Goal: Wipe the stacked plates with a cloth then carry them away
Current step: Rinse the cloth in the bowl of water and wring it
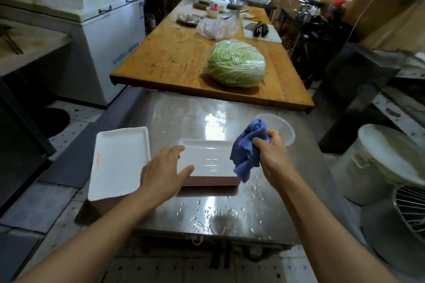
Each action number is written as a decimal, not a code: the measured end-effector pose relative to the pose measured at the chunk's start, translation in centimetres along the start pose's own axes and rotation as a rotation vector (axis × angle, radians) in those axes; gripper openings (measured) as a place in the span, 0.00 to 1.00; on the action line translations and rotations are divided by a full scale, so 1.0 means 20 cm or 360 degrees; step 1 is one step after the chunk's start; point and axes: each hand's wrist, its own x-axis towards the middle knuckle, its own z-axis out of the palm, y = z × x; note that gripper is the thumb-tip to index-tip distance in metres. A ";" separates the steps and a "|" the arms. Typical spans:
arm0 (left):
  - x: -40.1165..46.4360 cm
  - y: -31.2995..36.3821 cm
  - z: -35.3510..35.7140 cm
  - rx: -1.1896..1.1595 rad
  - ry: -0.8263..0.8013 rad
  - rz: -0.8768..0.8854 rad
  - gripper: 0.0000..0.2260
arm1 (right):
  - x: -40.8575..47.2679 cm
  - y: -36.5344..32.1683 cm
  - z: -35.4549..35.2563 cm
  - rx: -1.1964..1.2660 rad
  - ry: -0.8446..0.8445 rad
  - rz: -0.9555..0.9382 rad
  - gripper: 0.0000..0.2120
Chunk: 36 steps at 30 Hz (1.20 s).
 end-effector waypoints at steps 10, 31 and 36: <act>0.31 0.85 0.24 -0.2437 -0.1401 -0.0914 0.30 | 0.26 -0.08 -0.36 -0.0065 -0.0113 -0.0268 0.04; 0.89 1.38 0.66 -0.1335 0.0000 -0.0075 0.10 | 1.00 -0.03 -0.75 -0.0236 -0.0126 -0.0177 0.07; 0.96 1.34 0.72 -0.0997 -0.0096 0.0155 0.09 | 1.14 0.00 -0.70 -0.0097 -0.0059 0.0036 0.06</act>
